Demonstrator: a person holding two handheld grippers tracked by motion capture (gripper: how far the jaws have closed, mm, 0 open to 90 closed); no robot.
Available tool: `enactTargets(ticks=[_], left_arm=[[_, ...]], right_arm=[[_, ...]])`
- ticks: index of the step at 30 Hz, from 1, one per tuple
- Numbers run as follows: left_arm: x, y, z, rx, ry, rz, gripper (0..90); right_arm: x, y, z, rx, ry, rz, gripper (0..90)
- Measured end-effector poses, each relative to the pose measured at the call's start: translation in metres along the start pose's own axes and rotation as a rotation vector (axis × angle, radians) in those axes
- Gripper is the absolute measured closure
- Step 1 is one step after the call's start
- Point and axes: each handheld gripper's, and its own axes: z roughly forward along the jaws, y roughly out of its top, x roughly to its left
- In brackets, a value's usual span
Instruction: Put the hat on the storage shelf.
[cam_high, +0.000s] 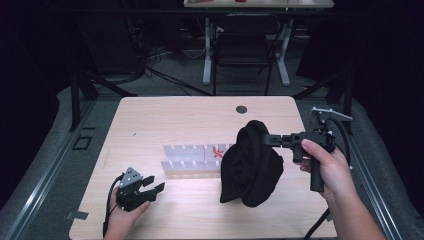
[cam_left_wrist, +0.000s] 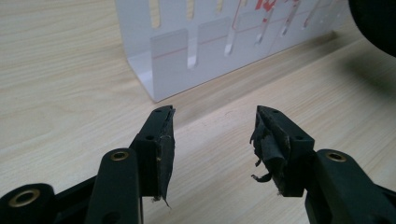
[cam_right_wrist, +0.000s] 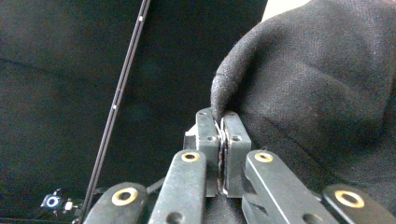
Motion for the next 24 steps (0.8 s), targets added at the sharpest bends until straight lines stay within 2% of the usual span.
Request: enactTargets(ticks=[10, 17, 21, 24], left_arm=[[-0.011, 0.008, -0.002, -0.033, -0.015, 0.031, 48.9], [-0.018, 0.013, -0.003, -0.036, -0.036, 0.058, 48.8], [-0.023, 0.019, -0.005, -0.056, -0.058, 0.071, 48.4], [-0.027, 0.025, -0.008, -0.093, -0.073, 0.089, 47.8]], right_arm=[[0.007, 0.013, 0.01, -0.01, 0.017, -0.005, 88.2], [0.013, 0.023, 0.021, -0.008, 0.027, -0.018, 88.2], [0.017, 0.031, 0.028, -0.007, 0.026, -0.021, 88.2], [0.017, 0.037, 0.034, -0.004, 0.04, -0.015, 88.2]])
